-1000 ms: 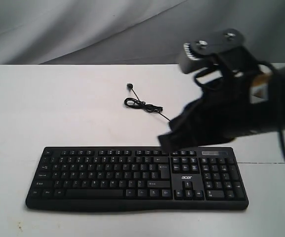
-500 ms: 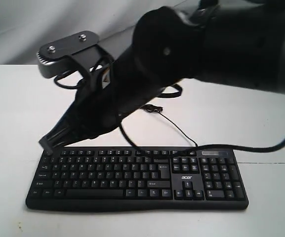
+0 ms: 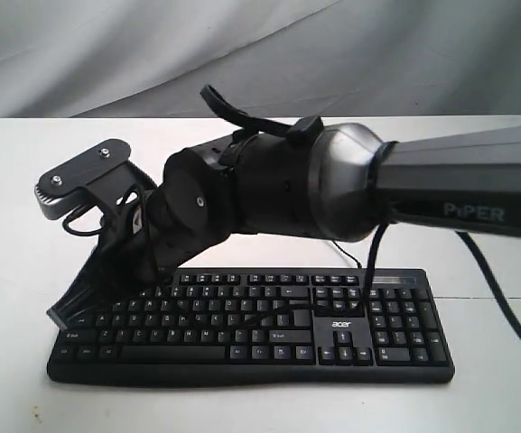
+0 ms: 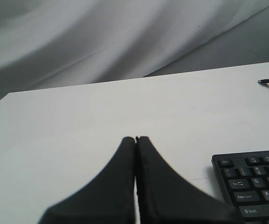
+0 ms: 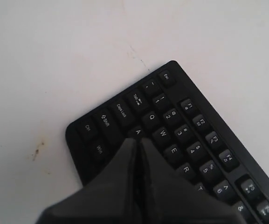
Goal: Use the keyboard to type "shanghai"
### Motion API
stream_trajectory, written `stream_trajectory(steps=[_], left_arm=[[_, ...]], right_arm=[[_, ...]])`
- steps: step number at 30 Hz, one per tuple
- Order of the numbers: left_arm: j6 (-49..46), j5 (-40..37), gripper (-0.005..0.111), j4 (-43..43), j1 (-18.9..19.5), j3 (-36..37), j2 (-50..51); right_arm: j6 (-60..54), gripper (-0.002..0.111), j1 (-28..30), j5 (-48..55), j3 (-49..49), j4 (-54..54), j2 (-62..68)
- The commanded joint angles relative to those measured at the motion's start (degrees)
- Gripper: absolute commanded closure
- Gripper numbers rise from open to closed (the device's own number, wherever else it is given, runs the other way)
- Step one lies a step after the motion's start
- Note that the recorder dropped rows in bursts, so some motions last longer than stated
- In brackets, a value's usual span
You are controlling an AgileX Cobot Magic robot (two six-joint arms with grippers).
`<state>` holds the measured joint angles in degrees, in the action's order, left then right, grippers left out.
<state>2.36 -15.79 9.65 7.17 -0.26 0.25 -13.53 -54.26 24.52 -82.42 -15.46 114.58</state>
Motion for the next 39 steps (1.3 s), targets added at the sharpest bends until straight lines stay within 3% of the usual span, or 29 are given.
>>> stream_trajectory(steps=[1, 7, 39], left_arm=[[0.3, 0.6, 0.107, -0.1, -0.4, 0.3, -0.2], [0.3, 0.6, 0.107, -0.1, -0.4, 0.3, -0.2], [0.3, 0.6, 0.107, -0.1, -0.4, 0.3, -0.2]], right_arm=[[-6.6, 0.108, 0.0, -4.2, -0.6, -1.6, 2.6], [-14.8, 0.108, -0.5, -9.4, -0.6, -3.3, 6.4], [-15.1, 0.108, -1.7, -11.4, -0.6, 0.4, 11.2]])
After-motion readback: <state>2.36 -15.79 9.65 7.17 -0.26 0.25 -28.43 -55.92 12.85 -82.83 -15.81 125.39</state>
